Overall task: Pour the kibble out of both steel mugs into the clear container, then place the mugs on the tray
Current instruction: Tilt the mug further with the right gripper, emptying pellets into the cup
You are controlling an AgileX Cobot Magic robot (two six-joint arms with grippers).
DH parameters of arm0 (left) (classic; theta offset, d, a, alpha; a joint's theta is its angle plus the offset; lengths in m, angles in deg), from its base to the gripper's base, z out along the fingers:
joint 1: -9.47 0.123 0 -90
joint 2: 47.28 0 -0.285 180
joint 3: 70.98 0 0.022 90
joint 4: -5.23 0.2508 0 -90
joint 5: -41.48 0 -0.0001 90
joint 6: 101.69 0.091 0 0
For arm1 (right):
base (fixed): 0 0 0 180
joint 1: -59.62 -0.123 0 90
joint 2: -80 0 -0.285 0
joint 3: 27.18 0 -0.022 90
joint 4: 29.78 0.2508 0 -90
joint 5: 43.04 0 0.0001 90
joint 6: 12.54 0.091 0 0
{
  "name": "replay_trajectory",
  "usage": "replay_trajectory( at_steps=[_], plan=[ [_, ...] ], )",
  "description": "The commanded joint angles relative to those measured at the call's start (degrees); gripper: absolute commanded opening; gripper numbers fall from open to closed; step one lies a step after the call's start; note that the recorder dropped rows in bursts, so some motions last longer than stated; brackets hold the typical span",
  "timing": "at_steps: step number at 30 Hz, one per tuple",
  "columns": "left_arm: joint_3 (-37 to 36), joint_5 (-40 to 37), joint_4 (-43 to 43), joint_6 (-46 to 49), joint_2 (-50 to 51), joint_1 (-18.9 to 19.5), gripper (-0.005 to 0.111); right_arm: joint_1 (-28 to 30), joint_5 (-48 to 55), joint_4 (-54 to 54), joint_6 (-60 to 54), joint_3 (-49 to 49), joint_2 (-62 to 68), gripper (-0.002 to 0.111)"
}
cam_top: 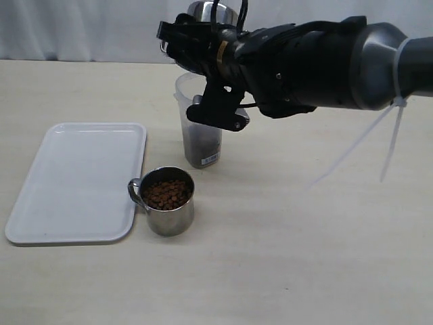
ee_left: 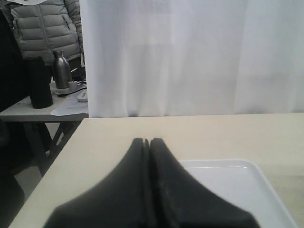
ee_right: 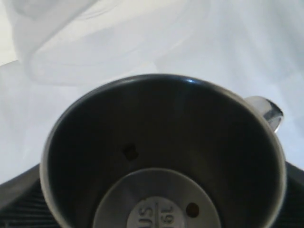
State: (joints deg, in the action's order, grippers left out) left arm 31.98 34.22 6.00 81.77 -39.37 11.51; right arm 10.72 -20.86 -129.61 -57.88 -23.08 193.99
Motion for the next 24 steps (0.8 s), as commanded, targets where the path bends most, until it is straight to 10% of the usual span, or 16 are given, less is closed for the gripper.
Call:
replay_trajectory(
  at_steps=[1,24],
  plan=[
    [-0.18,0.29,0.06,-0.32,-0.12,-0.12,0.000,-0.54,0.77,-0.12,-2.24,0.13,-0.78,0.005],
    [-0.18,0.29,0.06,-0.32,-0.12,-0.12,0.000,-2.58,9.50,-0.12,-1.58,-0.11,-0.89,0.005]
  ],
)
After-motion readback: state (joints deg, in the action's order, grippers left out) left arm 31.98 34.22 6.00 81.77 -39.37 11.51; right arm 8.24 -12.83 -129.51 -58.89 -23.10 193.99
